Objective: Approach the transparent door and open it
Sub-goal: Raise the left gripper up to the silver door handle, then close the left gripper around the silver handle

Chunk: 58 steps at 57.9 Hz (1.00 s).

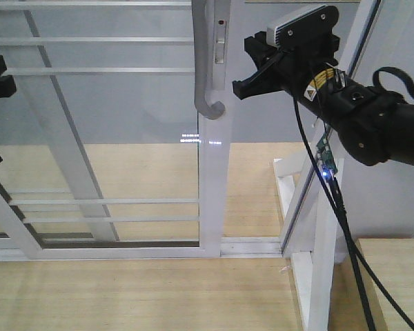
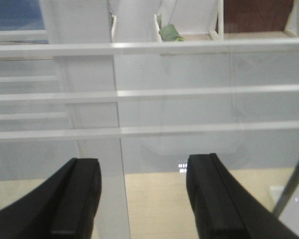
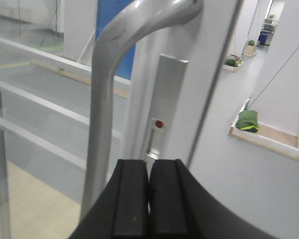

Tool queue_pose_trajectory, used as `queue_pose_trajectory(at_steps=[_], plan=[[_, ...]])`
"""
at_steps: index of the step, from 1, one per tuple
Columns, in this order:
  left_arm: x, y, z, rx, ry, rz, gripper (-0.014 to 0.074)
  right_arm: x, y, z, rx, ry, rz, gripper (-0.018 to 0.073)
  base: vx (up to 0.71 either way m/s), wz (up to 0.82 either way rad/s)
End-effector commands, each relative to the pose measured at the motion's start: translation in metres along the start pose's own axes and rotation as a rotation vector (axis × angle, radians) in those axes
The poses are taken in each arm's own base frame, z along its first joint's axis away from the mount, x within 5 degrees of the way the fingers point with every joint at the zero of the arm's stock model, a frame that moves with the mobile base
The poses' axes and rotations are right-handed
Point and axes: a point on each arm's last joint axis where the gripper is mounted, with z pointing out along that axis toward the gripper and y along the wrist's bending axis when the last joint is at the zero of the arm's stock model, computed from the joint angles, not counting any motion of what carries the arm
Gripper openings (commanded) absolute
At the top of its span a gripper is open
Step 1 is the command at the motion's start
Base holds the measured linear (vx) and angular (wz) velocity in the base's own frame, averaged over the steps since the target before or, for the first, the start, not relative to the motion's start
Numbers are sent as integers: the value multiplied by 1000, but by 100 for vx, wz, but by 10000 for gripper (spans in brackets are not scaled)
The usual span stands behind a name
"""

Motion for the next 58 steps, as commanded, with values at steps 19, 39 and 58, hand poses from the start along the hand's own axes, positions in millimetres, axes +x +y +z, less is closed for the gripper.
queue_pose_trajectory(at_steps=[19, 39, 58], plan=[[-4, -61, 36, 202, -212, 54, 502, -33, -5, -43, 52, -14, -47, -8, 0, 0], [1, -100, 94, 284, -223, 11, 502, -30, -6, -44, 59, 9, -30, -6, 0, 0], [-19, -127, 132, 321, -252, 10, 502, -30, -6, -44, 59, 12, -71, -6, 0, 0]])
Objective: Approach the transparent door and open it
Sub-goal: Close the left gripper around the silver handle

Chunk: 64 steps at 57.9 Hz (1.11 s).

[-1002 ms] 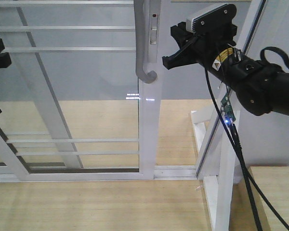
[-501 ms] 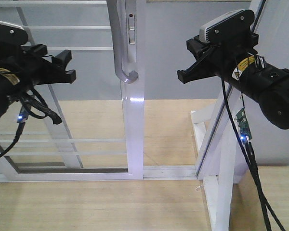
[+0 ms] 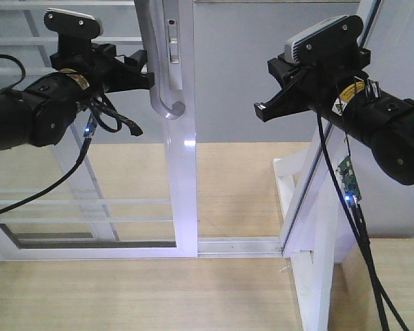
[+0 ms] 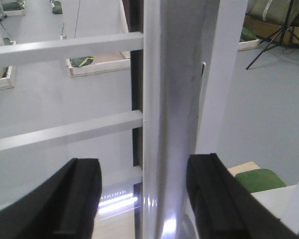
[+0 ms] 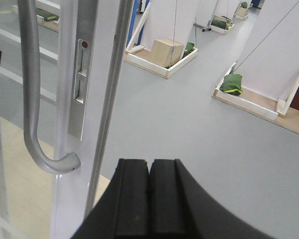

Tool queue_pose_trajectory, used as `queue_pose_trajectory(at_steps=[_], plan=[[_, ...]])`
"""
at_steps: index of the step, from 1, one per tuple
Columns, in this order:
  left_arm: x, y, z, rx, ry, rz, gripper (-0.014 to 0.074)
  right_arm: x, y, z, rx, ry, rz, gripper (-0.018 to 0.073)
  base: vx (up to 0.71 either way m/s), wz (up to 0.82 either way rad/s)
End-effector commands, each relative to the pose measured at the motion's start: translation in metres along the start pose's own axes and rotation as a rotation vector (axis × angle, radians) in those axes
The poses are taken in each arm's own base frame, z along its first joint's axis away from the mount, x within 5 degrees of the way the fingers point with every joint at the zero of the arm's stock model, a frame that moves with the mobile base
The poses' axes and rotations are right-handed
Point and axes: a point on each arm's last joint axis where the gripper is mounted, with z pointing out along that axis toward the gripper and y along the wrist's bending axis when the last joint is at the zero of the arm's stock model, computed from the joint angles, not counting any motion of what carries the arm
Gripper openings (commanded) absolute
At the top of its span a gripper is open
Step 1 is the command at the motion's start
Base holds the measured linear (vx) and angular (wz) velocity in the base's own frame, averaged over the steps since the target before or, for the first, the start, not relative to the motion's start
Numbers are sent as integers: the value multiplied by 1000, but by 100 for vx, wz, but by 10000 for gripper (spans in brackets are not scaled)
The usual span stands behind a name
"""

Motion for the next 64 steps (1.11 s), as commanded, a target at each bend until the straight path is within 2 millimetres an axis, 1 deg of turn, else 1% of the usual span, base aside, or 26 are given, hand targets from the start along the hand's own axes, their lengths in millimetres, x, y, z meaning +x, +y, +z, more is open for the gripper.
queue_pose_trajectory(at_steps=[1, 10, 23, 30, 34, 40, 43, 48, 53, 54, 64], plan=[[-38, -6, 0, 16, -157, -10, 502, -28, -6, -9, 25, -144, -22, -6, 0, 0], [-42, -6, 17, 19, -164, -31, 502, -28, -6, -9, 25, -144, -22, -6, 0, 0], [-47, -6, 35, 18, -179, -37, 502, -27, -6, -9, 25, -142, -20, -6, 0, 0], [-48, -6, 39, 17, -150, -49, 485, -27, -6, -9, 25, -142, -20, -6, 0, 0], [-47, -6, 39, 16, -141, -51, 431, -27, -6, -9, 25, -142, -20, -6, 0, 0], [-47, -6, 39, 15, -133, -52, 295, -27, -6, -9, 25, -139, -20, -6, 0, 0], [-48, -6, 38, 14, -122, -52, 202, -27, -6, -9, 25, -139, -20, -6, 0, 0], [-52, -6, 34, 12, -108, -52, 91, -27, -6, -9, 25, -139, -19, -6, 0, 0], [-59, -4, 27, 7, -96, -48, 1, -27, -6, -9, 25, -139, -19, -6, 0, 0], [-60, -4, 27, 6, -94, -44, -9, -27, -6, -9, 25, -139, -19, -6, 0, 0], [-71, 10, 14, -28, -70, -26, -8, -27, -6, -9, 24, -139, -7, -6, 0, 0]])
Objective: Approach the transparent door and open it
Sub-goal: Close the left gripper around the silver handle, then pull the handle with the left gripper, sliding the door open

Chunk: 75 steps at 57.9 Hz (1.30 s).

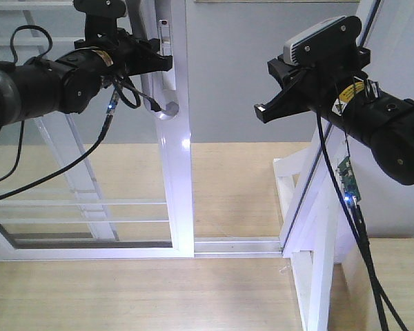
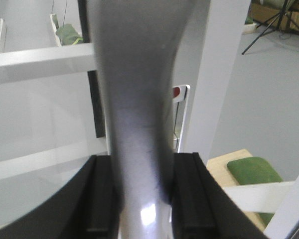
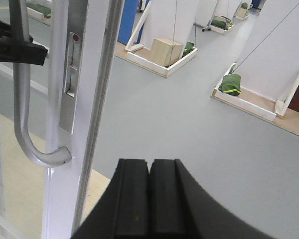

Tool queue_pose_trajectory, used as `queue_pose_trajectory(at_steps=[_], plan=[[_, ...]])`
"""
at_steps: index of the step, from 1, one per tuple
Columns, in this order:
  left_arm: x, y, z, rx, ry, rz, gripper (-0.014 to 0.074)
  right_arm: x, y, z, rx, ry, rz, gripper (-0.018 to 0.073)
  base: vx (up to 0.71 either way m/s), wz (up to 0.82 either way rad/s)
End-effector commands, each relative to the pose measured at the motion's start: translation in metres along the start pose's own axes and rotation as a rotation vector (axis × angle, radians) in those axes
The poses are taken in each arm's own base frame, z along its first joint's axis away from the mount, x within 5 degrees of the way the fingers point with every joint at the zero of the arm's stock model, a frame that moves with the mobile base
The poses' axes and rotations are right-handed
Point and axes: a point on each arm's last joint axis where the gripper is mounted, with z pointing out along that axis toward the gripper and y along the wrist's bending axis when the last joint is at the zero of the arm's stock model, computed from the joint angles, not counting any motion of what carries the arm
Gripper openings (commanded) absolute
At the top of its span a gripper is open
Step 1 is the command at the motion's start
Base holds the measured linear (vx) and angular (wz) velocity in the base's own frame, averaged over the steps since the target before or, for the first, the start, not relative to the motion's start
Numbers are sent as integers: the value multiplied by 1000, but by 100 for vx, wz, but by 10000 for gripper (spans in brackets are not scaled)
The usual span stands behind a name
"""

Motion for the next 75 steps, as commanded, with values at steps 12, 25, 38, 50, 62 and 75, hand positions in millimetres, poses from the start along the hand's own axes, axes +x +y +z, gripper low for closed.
queue_pose_trajectory(at_steps=[12, 25, 38, 50, 62, 75], plan=[[-63, 35, -47, -88, -117, -14, -6, -27, -6, -9, 25, -143, 5, -6, 0, 0], [-74, 58, -62, -143, -134, -24, -6, -27, -6, -9, 25, -143, 6, -6, 0, 0], [-79, 76, -73, -190, -138, -34, -6, -27, -6, -9, 26, -143, 9, -6, 0, 0], [-84, 93, -84, -238, -143, -43, -6, -27, -6, -9, 26, -143, 10, -6, 0, 0], [-87, 104, -94, -271, -117, -14, -6, -27, -6, -9, 26, -143, 10, -6, 0, 0], [-91, 114, -108, -311, -80, 66, -4, -27, -6, -9, 26, -142, 9, -6, 0, 0]])
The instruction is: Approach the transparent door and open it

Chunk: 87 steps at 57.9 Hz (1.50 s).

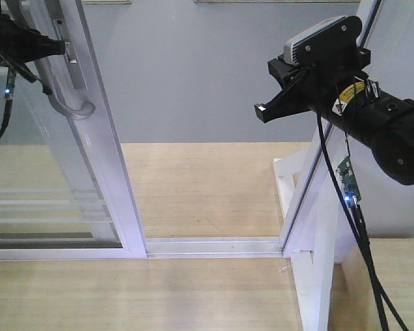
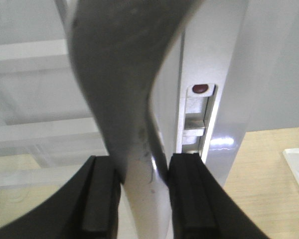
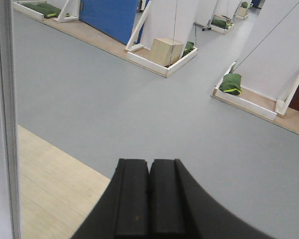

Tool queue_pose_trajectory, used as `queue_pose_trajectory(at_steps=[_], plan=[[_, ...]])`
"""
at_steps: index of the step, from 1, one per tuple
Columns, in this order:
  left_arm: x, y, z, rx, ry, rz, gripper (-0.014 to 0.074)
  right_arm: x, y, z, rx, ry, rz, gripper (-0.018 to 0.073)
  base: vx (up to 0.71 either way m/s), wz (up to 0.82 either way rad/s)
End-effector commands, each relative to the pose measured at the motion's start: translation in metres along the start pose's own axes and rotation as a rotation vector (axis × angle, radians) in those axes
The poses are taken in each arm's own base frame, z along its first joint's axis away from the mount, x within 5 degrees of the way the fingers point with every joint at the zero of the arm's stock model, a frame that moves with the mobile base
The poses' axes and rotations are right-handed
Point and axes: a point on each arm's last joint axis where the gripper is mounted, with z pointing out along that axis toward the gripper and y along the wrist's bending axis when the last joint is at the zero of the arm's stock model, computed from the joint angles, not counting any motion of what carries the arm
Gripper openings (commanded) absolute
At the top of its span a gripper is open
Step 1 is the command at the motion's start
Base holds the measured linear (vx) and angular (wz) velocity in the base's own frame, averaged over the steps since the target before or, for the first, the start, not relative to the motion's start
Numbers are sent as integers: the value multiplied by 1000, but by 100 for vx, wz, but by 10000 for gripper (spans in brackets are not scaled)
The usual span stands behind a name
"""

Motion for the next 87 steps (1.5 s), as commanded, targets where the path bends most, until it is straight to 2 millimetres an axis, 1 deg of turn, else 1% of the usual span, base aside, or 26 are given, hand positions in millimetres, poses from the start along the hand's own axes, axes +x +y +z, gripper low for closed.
queue_pose_trajectory(at_steps=[1, 12, 18, 25, 28, 31, 36, 42, 43, 44, 49, 53, 56, 62, 64, 69, 73, 75, 78, 83, 87], plan=[[-57, 6, -52, -25, -281, 32, -4, -27, -6, -9, 24, -143, 4, -6, 0, 0], [-58, 29, -61, -81, -272, 12, 0, -27, -6, -9, 24, -140, 4, -6, 0, 0], [-56, 36, -65, -98, -243, 0, 0, -26, -6, -8, 24, -131, 4, -6, 0, 0], [-54, 35, -74, -94, -177, -12, 1, -24, -6, -9, 23, -95, 21, -6, 0, 0], [-53, 34, -81, -90, -171, -25, 1, -25, -7, -12, 24, -80, 45, -6, 0, 0], [-48, 33, -88, -83, -167, -44, 1, -28, -7, -17, 27, -70, 53, -6, 0, 0], [-38, 30, -106, -76, -174, -60, 1, -37, -10, -30, 38, -67, 47, -6, 0, 0], [-16, 21, -126, -62, -156, -38, 1, -49, -13, -53, 55, -55, 30, -6, 0, 0], [-10, 19, -128, -58, -142, -28, 1, -51, -13, -56, 58, -51, 30, -6, 0, 0], [-8, 17, -133, -54, -149, -13, 1, -53, -14, -61, 61, -45, 30, -6, 0, 0], [15, 5, -149, -23, -134, 52, 1, -61, -16, -85, 78, -13, 30, -6, 0, 0], [32, -4, -165, 5, -135, 72, 1, -63, -16, -104, 89, 5, 31, -6, 0, 0], [45, -10, -179, 28, -138, 60, 1, -63, -15, -121, 95, -22, 31, -6, 0, 0], [76, -18, -204, 76, -142, -8, 1, -50, -9, -155, 101, -65, 48, -6, 0, 0], [86, -20, -211, 90, -141, -26, 1, -39, -6, -164, 100, -65, 68, -6, 0, 0], [111, -24, -230, 128, -142, -79, 1, -22, 0, -193, 105, -104, 97, -6, 0, 0], [135, -26, -250, 162, -148, -121, 1, -4, 6, -212, 109, -117, 103, -6, 0, 0], [143, -27, -257, 177, -154, -143, 1, 5, 9, -221, 112, -123, 107, -6, 0, 0], [154, -28, -269, 202, -168, -170, 1, 16, 12, -232, 115, -127, 115, -6, 0, 0], [169, -29, -283, 228, -188, -180, 1, 30, 16, -244, 120, -146, 119, -6, 0, 0], [170, -27, -295, 227, -266, -177, 1, 37, 18, -249, 123, -169, 117, -6, 0, 0]])
